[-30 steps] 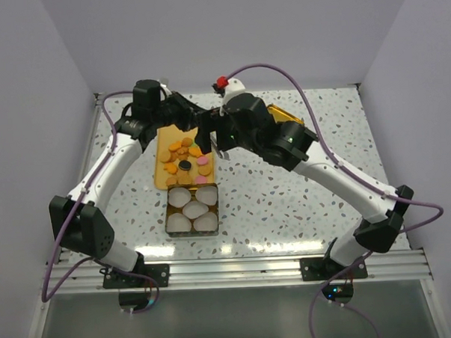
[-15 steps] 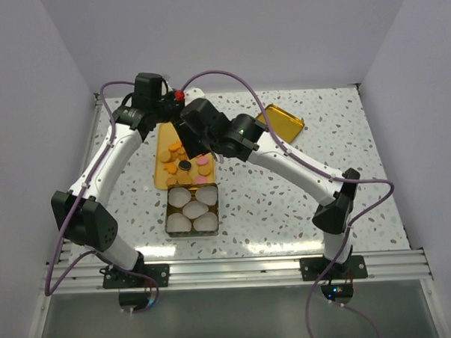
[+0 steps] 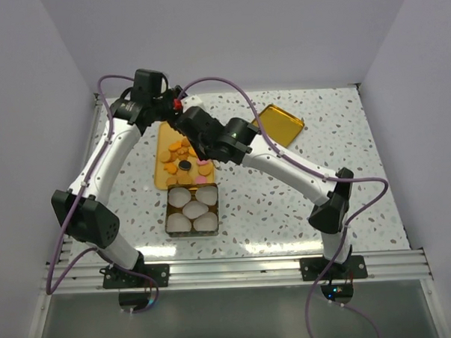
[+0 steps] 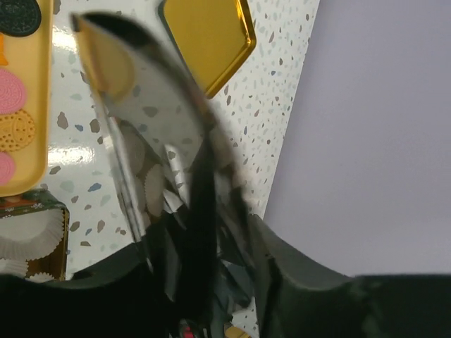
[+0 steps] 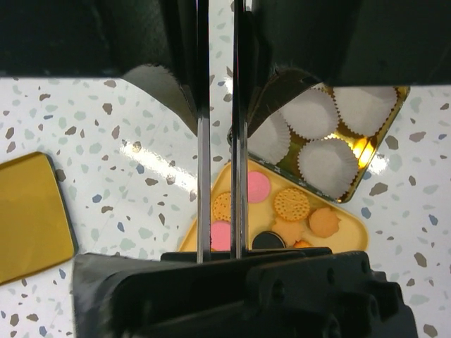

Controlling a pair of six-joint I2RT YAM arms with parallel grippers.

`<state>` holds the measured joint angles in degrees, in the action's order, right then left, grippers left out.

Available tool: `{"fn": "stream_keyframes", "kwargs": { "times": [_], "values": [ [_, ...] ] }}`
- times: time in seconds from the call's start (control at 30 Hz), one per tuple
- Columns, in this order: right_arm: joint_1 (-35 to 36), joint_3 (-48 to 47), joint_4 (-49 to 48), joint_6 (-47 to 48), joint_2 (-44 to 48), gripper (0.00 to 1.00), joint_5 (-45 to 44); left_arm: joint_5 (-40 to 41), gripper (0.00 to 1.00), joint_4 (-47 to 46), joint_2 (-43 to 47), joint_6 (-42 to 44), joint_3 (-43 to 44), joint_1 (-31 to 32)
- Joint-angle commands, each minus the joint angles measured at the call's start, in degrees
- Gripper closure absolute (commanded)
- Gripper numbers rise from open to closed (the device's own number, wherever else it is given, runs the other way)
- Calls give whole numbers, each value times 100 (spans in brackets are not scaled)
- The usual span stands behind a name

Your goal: Pack the cookies

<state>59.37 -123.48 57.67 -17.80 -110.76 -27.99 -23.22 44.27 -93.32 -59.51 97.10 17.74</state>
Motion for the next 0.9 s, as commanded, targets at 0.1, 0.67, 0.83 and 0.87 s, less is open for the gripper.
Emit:
{"fn": "stream_keyframes", "kwargs": {
  "times": [0.1,0.67,0.83,0.87],
  "values": [
    [30,193,60,-311,133,82,83,-86,33,143,164,211,318,-69],
    [-840,1125,-221,-936,390,80,1585,863,0,1259,1825,1624,-1201,-1255],
    [-840,1054,-142,-900,64,69,2287,1372,0,1610,2458,2118,-1615,-1396],
    [-840,1063,-142,-918,-6,68,2367,1451,0,1689,2607,2258,-1659,-1396]
  ]
}}
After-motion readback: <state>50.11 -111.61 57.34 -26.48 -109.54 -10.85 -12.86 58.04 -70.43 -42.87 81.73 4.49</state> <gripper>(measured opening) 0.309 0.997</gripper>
